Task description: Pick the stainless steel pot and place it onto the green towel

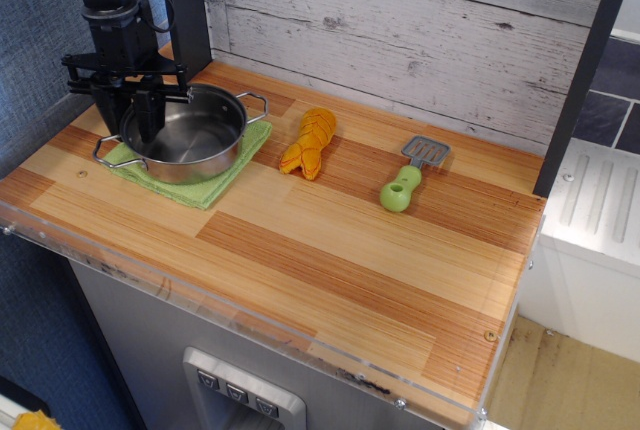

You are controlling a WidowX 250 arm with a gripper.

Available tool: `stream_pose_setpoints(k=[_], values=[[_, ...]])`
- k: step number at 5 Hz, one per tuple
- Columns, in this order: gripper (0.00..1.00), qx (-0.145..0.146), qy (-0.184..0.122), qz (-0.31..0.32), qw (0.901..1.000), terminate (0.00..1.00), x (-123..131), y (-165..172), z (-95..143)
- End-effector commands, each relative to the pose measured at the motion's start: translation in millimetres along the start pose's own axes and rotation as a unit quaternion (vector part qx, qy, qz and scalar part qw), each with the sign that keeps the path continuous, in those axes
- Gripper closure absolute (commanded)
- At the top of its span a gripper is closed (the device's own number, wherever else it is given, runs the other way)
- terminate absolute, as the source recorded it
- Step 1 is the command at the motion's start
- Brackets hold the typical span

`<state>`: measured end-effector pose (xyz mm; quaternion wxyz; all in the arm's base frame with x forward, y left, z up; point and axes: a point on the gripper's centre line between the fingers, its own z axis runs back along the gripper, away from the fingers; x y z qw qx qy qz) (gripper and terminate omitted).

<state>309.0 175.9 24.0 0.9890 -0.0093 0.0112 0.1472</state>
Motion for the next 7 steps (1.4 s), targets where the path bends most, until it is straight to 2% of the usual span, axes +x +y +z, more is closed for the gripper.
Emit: stream_pose_setpoints(k=[1, 2, 3, 4, 7], values=[[0.00, 0.004, -0.023, 0.020, 0.9995, 0.00, -6, 2, 24], [0.00, 0.012, -0.028, 0.018, 0.9994, 0.00, -7, 4, 30], [0.00, 0.036, -0.041, 0.015, 0.9984, 0.00, -7, 5, 43], [0.00, 0.045, -0.066, 0.015, 0.9967, 0.00, -5, 6, 62], [0.00, 0.004, -0.153, 0.012, 0.9881, 0.00, -7, -12, 138]])
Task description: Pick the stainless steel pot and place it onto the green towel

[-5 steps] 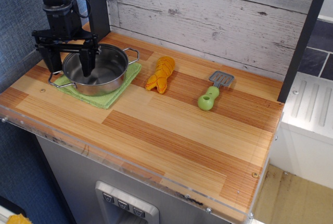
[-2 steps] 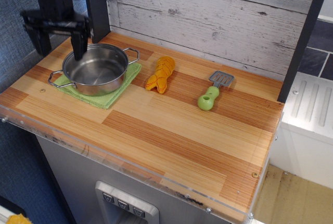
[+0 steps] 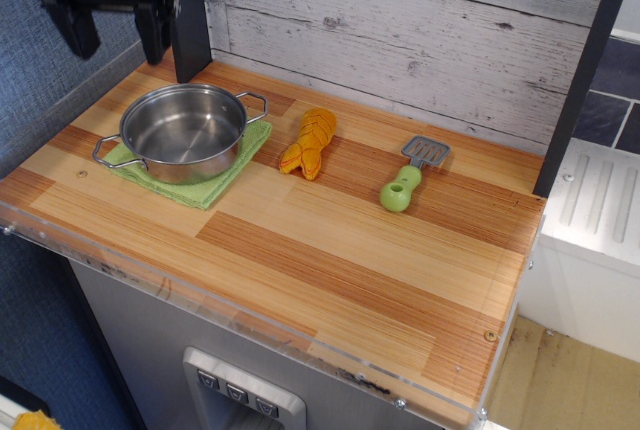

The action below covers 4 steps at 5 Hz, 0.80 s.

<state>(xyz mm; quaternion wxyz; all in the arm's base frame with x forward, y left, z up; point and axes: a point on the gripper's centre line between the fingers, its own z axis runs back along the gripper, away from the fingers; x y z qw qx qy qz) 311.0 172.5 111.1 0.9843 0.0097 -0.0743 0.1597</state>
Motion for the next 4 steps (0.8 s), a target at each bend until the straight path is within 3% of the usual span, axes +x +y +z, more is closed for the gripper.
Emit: stream_pose_setpoints(k=[1, 3, 4], values=[[0.00, -0.014, -0.087, -0.001, 0.9961, 0.00, 2.8, -16.3, 74.2], [0.00, -0.014, -0.087, -0.001, 0.9961, 0.00, 2.8, -16.3, 74.2], [0.00, -0.014, -0.087, -0.001, 0.9961, 1.00, 2.8, -16.3, 74.2]])
